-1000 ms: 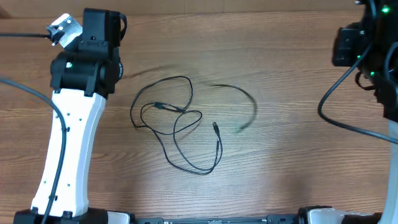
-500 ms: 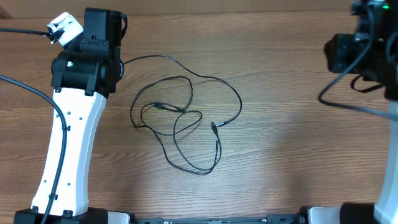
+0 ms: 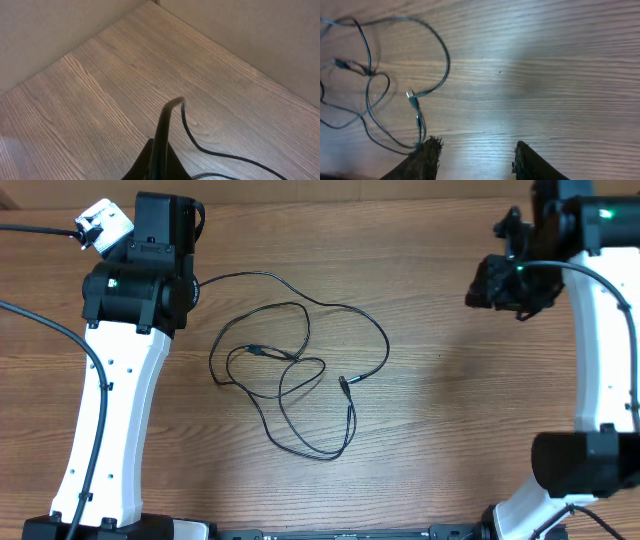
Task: Untangle cables
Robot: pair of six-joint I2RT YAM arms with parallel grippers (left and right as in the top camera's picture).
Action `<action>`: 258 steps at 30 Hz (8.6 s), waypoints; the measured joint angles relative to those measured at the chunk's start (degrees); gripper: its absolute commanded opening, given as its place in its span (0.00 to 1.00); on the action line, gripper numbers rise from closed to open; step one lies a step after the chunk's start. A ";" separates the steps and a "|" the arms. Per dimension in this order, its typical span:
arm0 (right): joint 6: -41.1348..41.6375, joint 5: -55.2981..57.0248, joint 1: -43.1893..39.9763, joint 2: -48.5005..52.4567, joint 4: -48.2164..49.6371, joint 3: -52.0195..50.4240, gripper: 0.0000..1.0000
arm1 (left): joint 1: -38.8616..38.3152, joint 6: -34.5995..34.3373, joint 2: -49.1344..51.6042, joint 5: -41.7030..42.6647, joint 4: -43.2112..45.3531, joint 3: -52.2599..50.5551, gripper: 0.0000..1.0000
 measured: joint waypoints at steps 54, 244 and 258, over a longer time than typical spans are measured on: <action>28.48 6.56 19.85 9.77 46.03 -41.11 0.17 | 0.00 -0.02 0.00 5.73 2.14 0.00 0.04; 10.43 3.10 -51.30 21.40 88.00 -26.51 1.00 | -18.49 75.65 40.39 56.57 31.65 0.00 1.00; 10.40 1.01 -51.30 8.28 79.23 -26.21 1.00 | -18.49 76.56 40.41 60.39 16.83 9.75 1.00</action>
